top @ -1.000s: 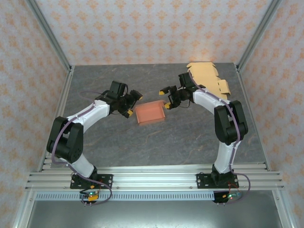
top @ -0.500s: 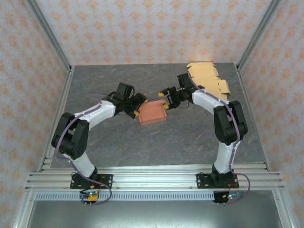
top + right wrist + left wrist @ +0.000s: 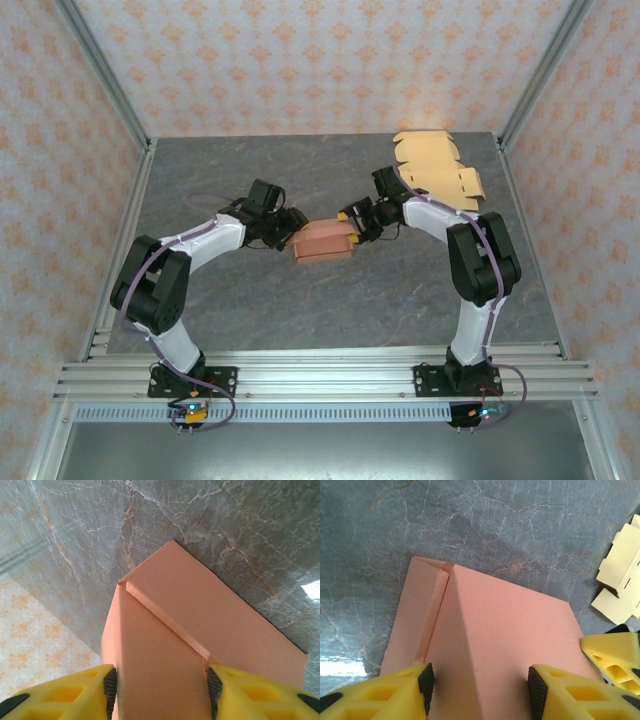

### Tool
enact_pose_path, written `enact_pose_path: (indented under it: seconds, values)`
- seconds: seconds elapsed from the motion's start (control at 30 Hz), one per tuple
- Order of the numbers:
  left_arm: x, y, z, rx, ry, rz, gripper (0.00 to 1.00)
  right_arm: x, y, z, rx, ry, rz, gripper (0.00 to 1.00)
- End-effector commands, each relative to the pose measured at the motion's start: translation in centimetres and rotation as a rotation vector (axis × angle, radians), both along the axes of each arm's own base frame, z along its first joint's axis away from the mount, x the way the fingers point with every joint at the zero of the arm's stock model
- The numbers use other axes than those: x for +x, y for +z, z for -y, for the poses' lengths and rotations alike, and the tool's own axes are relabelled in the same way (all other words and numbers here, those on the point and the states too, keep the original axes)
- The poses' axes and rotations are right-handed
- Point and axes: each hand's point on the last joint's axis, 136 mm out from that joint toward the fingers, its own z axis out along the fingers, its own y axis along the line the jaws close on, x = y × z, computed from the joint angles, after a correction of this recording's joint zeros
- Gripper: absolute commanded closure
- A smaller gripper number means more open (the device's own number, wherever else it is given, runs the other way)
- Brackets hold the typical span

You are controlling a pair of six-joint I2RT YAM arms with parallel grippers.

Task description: Fold the paper box

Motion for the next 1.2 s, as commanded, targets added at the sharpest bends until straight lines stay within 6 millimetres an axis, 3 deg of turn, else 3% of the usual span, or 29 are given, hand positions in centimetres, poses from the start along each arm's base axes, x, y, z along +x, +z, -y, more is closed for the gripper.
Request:
enact_pose_path:
  seconds: [0.0, 0.1, 0.3, 0.5, 0.67, 0.77, 0.97, 1.17]
  values:
    - [-1.6, -2.1, -1.7, 0.139, -0.058, -0.015, 0.47, -1.4, -0.7, 1.1, -0.085, 0.012, -0.022, 0.48]
    - [-1.8, -3.0, -1.9, 0.165, -0.083, -0.012, 0.50, -1.3, -0.3, 1.0, -0.083, 0.017, -0.014, 0.46]
    - [-1.9, -4.3, -1.7, 0.175, -0.114, -0.040, 0.50, -1.1, 2.1, 1.4, -0.093, 0.039, 0.021, 0.31]
    - [-1.8, -4.2, -2.0, 0.219, -0.137, -0.043, 0.50, -1.1, 4.6, 3.1, -0.122, 0.040, 0.060, 0.24]
    - [-1.2, -3.7, -2.7, 0.280, -0.155, -0.011, 0.50, -2.0, 4.9, 4.6, -0.232, 0.134, 0.083, 0.21]
    - [-0.9, -3.6, -2.8, 0.306, -0.171, 0.008, 0.50, -2.0, 4.4, 4.8, -0.276, 0.200, 0.124, 0.22]
    - [-0.5, -2.7, -2.7, 0.316, -0.199, 0.057, 0.48, -1.1, 3.5, 3.0, -0.298, 0.382, 0.237, 0.31]
    - [-0.9, -0.4, -2.7, 0.300, -0.218, 0.111, 0.45, 0.8, 5.1, 2.5, -0.436, 0.641, 0.445, 0.35]
